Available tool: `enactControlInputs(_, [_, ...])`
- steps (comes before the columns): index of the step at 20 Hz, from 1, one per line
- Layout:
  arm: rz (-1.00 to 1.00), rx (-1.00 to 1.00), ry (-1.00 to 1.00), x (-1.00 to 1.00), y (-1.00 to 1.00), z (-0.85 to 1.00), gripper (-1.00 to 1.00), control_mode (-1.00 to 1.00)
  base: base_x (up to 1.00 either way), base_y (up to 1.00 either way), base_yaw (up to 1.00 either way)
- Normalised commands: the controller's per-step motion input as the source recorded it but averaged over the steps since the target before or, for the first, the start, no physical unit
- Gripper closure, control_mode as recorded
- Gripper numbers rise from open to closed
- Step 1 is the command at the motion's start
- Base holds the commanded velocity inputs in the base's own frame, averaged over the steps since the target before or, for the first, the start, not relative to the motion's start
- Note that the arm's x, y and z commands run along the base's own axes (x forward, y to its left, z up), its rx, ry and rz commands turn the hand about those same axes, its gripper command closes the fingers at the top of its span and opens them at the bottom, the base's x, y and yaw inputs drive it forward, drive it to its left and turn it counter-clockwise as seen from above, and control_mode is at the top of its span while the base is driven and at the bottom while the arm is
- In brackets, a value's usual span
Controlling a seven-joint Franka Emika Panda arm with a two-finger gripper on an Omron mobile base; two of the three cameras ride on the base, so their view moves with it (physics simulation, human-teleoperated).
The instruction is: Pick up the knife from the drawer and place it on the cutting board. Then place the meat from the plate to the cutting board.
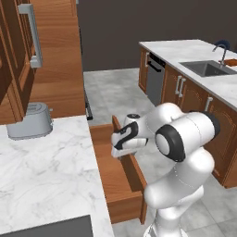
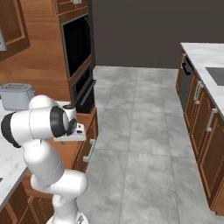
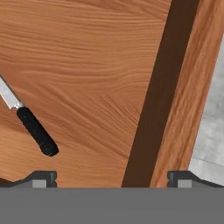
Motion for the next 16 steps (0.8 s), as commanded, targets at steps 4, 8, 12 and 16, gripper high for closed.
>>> enactControlInputs(4, [0.0,0.0,0.0,0.01,0.0,-0.22,-1.0,-1.0,0.0,0.0,0.0])
enactControlInputs(8, [0.0,0.0,0.0,0.0,0.0,-0.24,-1.0,-1.0,0.0,0.0,0.0])
enactControlInputs(12, [0.0,0.0,0.0,0.0,0.0,-0.21,-1.0,-1.0,0.0,0.0,0.0])
enactControlInputs(16, [0.0,0.0,0.0,0.0,0.0,-0.21,-1.0,-1.0,0.0,0.0,0.0])
